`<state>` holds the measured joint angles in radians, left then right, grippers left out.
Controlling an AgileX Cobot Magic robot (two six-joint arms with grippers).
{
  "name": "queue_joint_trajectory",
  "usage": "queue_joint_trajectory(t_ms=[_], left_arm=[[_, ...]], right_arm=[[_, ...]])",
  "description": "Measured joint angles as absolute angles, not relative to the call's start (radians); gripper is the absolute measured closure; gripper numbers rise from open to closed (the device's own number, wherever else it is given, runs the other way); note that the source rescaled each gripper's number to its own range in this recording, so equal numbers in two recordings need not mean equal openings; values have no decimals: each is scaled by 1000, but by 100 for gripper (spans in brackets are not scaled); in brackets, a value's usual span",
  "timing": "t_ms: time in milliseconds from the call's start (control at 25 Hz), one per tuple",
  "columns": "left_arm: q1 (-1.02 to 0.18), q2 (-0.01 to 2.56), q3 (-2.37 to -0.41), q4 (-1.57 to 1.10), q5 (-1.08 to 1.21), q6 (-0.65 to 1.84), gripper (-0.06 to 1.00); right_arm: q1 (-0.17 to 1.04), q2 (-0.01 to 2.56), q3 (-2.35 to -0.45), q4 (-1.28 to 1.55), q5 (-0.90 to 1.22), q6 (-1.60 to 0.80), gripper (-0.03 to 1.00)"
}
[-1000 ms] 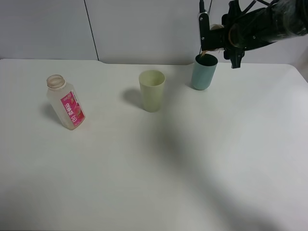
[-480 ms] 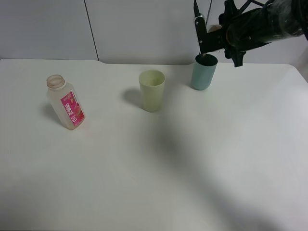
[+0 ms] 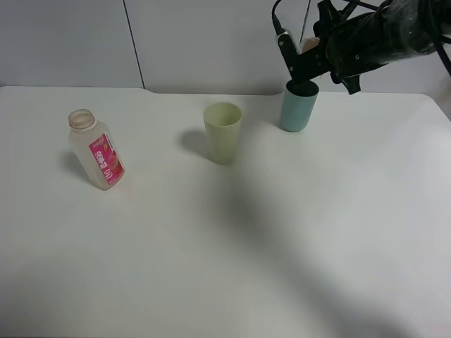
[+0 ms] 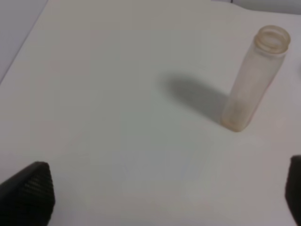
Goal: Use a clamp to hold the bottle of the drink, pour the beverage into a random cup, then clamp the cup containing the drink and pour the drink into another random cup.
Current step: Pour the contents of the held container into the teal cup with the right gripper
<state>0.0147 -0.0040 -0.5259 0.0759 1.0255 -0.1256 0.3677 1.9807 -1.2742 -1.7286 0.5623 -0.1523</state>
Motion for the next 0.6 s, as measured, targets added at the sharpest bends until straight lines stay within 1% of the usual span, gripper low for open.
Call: queue_joint_trajectory(t_ms=[600], left_arm=[[15,-4,-526,76,1025,-126,-6]], right_arm=[[402,1981,-1274,-1731,698,-212,97]])
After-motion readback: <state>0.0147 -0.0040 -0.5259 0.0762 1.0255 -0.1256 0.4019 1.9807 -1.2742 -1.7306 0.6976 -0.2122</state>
